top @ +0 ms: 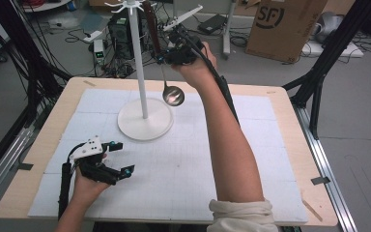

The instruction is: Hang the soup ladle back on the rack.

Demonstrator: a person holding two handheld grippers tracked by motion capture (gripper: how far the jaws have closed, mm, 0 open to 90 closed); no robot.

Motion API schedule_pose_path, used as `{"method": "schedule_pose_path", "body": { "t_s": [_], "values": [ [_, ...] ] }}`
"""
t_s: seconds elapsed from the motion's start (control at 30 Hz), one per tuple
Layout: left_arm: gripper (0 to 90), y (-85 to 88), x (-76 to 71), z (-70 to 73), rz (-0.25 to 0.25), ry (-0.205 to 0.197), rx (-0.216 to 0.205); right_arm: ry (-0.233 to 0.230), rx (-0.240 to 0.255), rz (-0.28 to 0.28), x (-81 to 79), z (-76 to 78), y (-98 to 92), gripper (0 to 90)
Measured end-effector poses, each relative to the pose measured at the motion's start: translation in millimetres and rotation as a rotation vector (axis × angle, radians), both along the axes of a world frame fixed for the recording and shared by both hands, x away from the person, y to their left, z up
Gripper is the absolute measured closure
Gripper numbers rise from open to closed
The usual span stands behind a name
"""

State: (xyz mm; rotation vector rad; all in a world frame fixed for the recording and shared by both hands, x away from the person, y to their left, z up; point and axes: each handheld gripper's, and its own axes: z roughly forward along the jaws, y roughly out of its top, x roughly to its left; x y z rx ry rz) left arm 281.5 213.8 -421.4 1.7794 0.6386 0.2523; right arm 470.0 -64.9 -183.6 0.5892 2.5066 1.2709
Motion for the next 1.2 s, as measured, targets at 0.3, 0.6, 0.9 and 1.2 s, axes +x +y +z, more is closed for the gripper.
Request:
{"method": "schedule_pose_path", "body": {
  "t_s": [0.3, 0.6, 0.9, 1.2],
  "values": [
    [2.5, -0.3, -0.2, -0.3, 0.000, 0.002, 0.000, 0.001, -0.004, 0.006, 2.4, -2.7, 5.8, 83.7],
    [2.5, -0.5, 0.0, -0.6, 0.000, 0.003, 0.001, 0.014, -0.004, 0.002, 6.9, -6.4, 12.8, 83.5],
    [2.5, -1.3, -0.5, -0.7, -0.004, 0.004, 0.008, -0.014, 0.009, -0.009, 7.0, -6.9, 22.6, 71.9],
    [2.5, -1.3, -1.5, 0.1, -0.004, 0.001, 0.001, -0.033, 0.001, -0.001, -4.1, -9.3, 15.4, 67.3]
  ]
}}
